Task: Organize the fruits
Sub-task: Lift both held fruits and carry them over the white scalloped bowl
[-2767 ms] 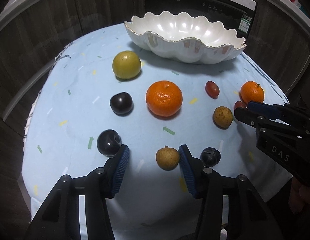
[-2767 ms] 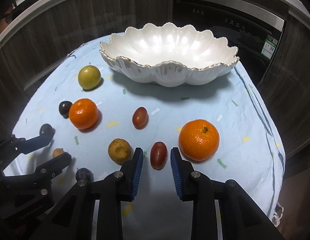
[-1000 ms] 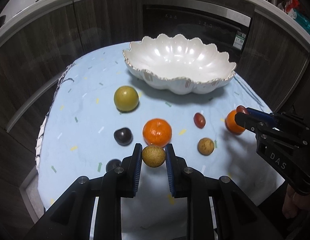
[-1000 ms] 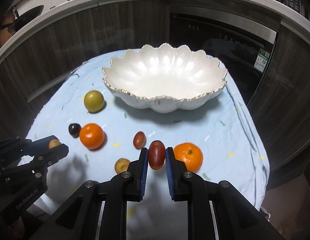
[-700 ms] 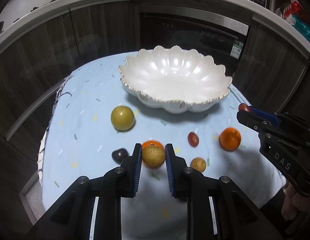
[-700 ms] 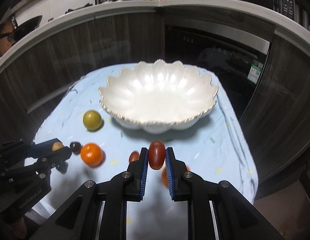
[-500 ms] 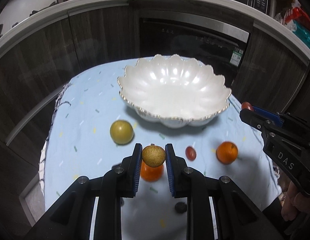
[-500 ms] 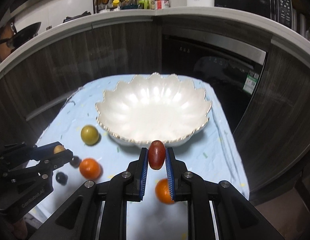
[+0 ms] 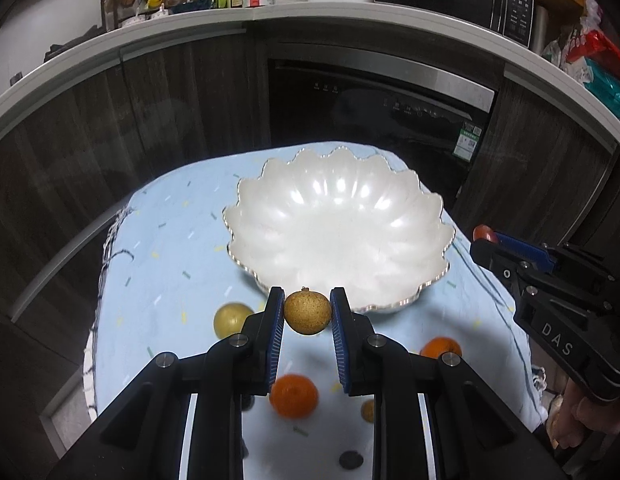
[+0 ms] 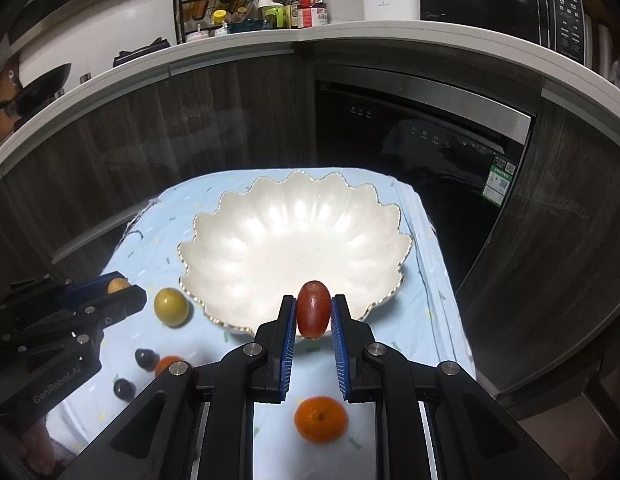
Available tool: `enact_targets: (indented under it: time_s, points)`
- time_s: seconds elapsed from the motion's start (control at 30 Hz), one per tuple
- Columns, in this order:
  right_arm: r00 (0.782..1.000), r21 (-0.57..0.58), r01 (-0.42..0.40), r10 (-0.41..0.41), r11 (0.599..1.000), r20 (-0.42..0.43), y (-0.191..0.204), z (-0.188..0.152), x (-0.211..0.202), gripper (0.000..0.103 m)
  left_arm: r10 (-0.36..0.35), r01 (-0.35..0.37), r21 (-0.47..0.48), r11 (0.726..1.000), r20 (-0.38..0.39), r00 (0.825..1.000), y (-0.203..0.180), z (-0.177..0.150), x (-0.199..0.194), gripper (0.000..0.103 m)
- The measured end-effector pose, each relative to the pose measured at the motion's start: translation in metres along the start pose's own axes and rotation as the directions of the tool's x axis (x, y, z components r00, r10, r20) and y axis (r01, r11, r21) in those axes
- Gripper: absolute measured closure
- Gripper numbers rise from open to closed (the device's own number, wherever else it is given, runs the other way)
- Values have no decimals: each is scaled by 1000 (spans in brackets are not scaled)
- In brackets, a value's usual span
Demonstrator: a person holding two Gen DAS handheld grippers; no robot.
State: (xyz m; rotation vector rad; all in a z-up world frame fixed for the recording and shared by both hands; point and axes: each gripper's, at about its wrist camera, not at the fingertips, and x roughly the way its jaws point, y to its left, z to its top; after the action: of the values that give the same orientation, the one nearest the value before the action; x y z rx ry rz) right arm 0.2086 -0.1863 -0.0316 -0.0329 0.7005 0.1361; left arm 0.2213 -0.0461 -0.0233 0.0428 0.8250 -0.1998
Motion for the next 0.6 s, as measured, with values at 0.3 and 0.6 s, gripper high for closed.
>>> enact_targets:
  time_s: [0.3, 0.6]
  points:
    - [1000, 17, 27, -27, 999, 2, -12, 15, 13, 84, -3, 3, 18, 1000, 5, 1000, 3, 21, 16, 79]
    - [999, 38, 40, -39, 998, -21, -22, 26, 33, 84, -25, 26, 21, 999, -21, 999, 6, 35, 44, 79]
